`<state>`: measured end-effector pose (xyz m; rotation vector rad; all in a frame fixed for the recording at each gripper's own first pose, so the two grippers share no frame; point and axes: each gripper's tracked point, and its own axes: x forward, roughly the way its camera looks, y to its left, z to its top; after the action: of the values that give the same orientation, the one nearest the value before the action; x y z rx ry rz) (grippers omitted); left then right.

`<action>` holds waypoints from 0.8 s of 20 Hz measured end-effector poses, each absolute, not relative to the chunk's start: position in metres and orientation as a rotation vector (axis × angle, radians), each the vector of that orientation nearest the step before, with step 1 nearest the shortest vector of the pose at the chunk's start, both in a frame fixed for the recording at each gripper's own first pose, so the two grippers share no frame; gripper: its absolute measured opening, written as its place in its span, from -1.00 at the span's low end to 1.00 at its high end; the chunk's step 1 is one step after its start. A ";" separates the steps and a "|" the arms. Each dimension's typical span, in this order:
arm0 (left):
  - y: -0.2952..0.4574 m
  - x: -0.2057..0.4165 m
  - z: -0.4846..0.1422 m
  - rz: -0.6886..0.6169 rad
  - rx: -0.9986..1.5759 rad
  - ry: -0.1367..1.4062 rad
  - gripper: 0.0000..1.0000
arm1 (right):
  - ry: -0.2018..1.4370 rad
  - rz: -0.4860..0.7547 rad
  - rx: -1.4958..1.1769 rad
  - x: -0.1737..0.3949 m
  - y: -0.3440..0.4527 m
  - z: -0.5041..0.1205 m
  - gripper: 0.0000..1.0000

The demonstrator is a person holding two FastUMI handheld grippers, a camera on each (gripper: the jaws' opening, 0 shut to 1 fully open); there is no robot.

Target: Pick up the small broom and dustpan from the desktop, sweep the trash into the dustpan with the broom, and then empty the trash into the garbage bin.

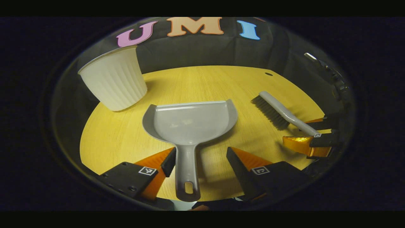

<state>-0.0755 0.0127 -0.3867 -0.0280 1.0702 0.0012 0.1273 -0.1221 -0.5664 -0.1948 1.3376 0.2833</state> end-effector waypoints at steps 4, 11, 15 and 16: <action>0.027 -0.049 -0.323 0.069 0.095 0.852 0.96 | 1.137 0.297 -0.171 0.155 -0.118 -0.506 0.99; 0.005 0.024 -0.153 0.046 0.158 0.380 0.91 | 0.573 0.301 -0.052 0.218 -0.100 -0.343 0.97; -0.002 0.043 -0.068 0.073 0.088 0.145 0.89 | 0.373 0.268 -0.045 0.215 -0.110 -0.284 0.96; -0.003 0.044 -0.053 0.071 0.066 0.103 0.88 | 0.302 0.251 -0.031 0.216 -0.114 -0.271 0.96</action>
<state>0.0444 -0.0028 -0.0527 0.0663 0.1029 0.0714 0.2157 -0.1143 -0.2705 -0.0314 0.3023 0.2511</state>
